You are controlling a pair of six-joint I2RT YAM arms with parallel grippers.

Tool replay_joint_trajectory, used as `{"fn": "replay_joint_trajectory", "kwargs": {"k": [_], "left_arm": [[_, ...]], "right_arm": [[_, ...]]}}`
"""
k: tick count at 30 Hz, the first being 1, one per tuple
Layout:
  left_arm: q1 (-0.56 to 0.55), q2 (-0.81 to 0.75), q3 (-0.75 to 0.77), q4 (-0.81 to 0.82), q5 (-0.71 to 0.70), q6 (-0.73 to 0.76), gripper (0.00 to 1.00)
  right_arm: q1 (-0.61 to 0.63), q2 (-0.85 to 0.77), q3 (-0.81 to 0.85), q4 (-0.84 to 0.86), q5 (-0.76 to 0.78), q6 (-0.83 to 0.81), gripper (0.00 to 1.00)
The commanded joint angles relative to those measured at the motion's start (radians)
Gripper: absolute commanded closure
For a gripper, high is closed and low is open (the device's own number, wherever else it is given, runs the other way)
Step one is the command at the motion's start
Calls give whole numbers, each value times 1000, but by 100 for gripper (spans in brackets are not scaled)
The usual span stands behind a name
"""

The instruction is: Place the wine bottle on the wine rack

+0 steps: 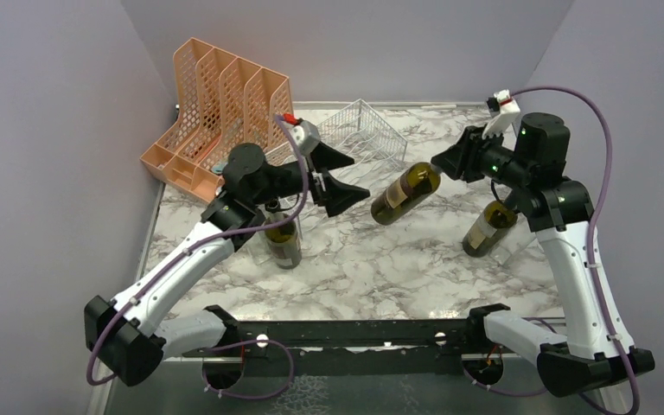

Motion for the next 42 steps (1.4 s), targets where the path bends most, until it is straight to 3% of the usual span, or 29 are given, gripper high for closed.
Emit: {"fn": "replay_joint_trajectory", "kwargs": {"k": [1, 6, 11, 14, 20, 29, 37, 39, 42], "left_arm": [[-65, 88, -10, 19, -132, 153, 1], [-145, 188, 35, 15, -262, 336, 1], [-162, 244, 68, -15, -261, 461, 1], [-163, 259, 56, -17, -227, 495, 1], [-161, 286, 69, -34, -291, 556, 1], [-162, 307, 108, -98, -224, 654, 2], [-163, 309, 83, 25, -233, 664, 12], [-163, 307, 80, 40, -231, 681, 22], [-163, 306, 80, 68, -245, 706, 54]], "right_arm": [[1, 8, 103, 144, -144, 120, 99], [0, -17, 86, 249, -133, 289, 99], [1, -4, 117, 249, -128, 319, 99], [1, 1, 130, 247, -138, 321, 99], [1, 7, 142, 241, -162, 333, 99], [1, 2, 137, 238, -223, 337, 99], [1, -19, 107, 246, -292, 344, 99], [1, -28, 102, 242, -306, 342, 99], [1, -33, 105, 225, -324, 326, 99]]}}
